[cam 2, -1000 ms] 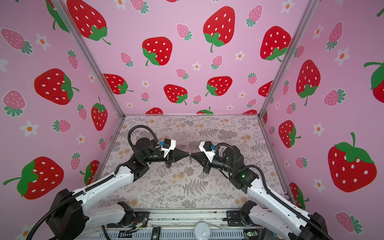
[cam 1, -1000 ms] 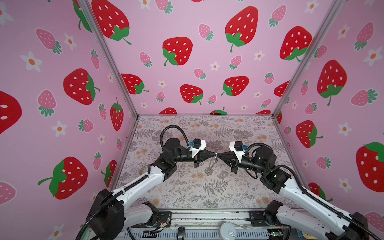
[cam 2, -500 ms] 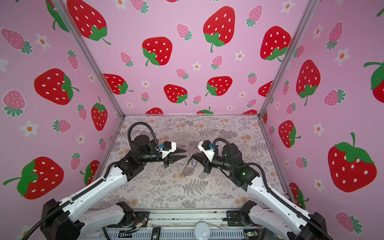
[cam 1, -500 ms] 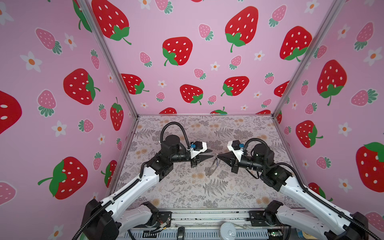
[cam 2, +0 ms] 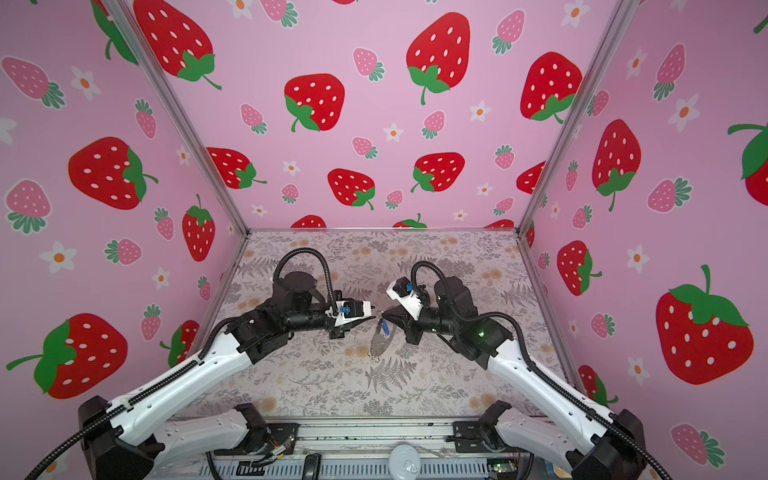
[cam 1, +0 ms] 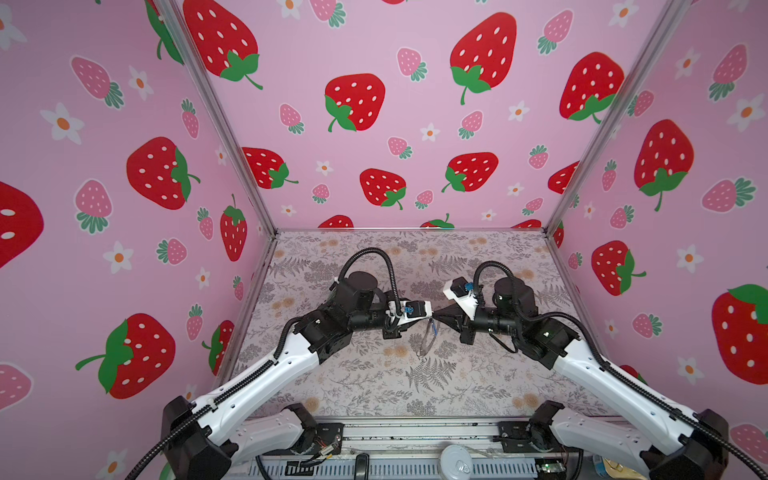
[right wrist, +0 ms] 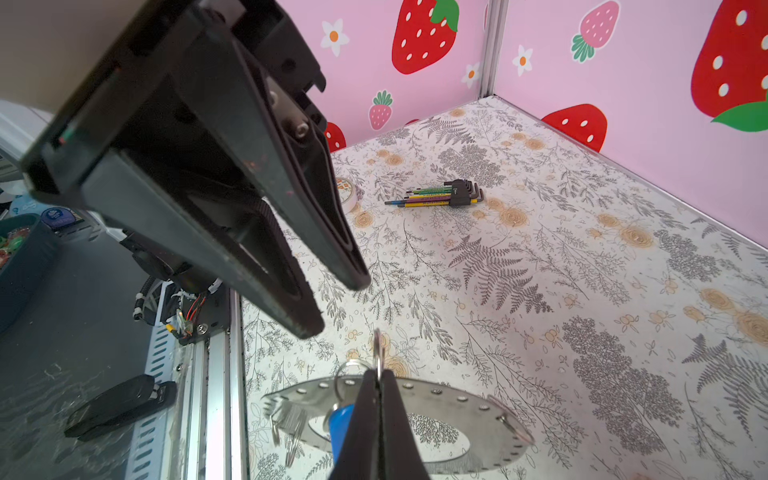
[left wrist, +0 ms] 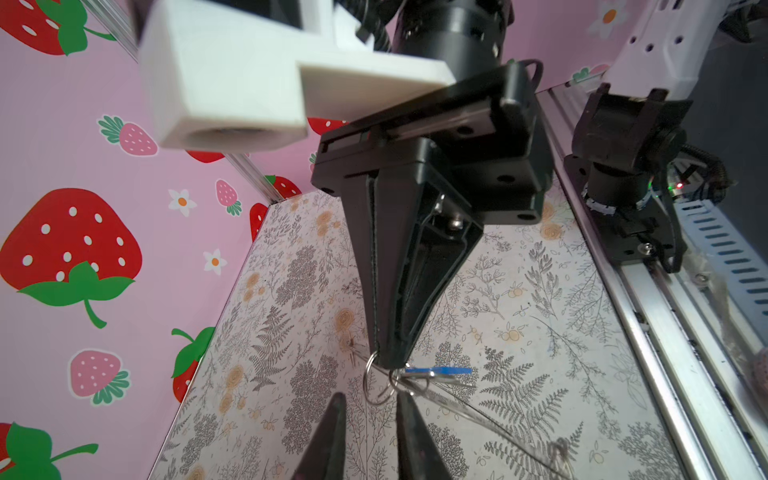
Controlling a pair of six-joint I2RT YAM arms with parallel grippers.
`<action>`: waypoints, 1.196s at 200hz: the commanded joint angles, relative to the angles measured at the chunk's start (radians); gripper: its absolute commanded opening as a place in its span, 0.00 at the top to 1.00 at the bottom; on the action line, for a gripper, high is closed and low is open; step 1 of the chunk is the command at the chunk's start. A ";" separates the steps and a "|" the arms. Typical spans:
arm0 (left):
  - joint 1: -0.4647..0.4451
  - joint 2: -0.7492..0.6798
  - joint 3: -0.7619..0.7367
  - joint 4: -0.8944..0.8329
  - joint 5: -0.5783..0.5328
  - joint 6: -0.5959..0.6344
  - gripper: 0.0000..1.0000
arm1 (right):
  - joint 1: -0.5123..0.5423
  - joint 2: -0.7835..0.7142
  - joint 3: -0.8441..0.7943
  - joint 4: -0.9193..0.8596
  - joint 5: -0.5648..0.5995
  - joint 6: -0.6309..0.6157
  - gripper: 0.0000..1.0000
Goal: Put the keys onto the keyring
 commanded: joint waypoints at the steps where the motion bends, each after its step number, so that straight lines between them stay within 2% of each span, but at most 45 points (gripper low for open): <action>1: -0.015 0.013 0.054 -0.044 -0.051 0.050 0.77 | -0.005 -0.001 0.037 -0.008 -0.037 -0.027 1.00; 31: -0.034 0.033 0.072 -0.064 -0.086 0.068 0.78 | -0.005 -0.003 0.039 -0.003 -0.045 -0.030 1.00; 155: -0.065 0.087 0.124 -0.153 -0.110 0.124 0.82 | -0.003 0.008 0.051 -0.008 -0.079 -0.057 1.00; 199: -0.065 0.103 0.142 -0.180 -0.087 0.134 0.83 | 0.010 0.018 0.055 -0.026 -0.078 -0.091 1.00; 239: -0.065 0.116 0.155 -0.195 -0.069 0.136 0.92 | 0.021 0.011 0.059 -0.026 -0.072 -0.124 1.00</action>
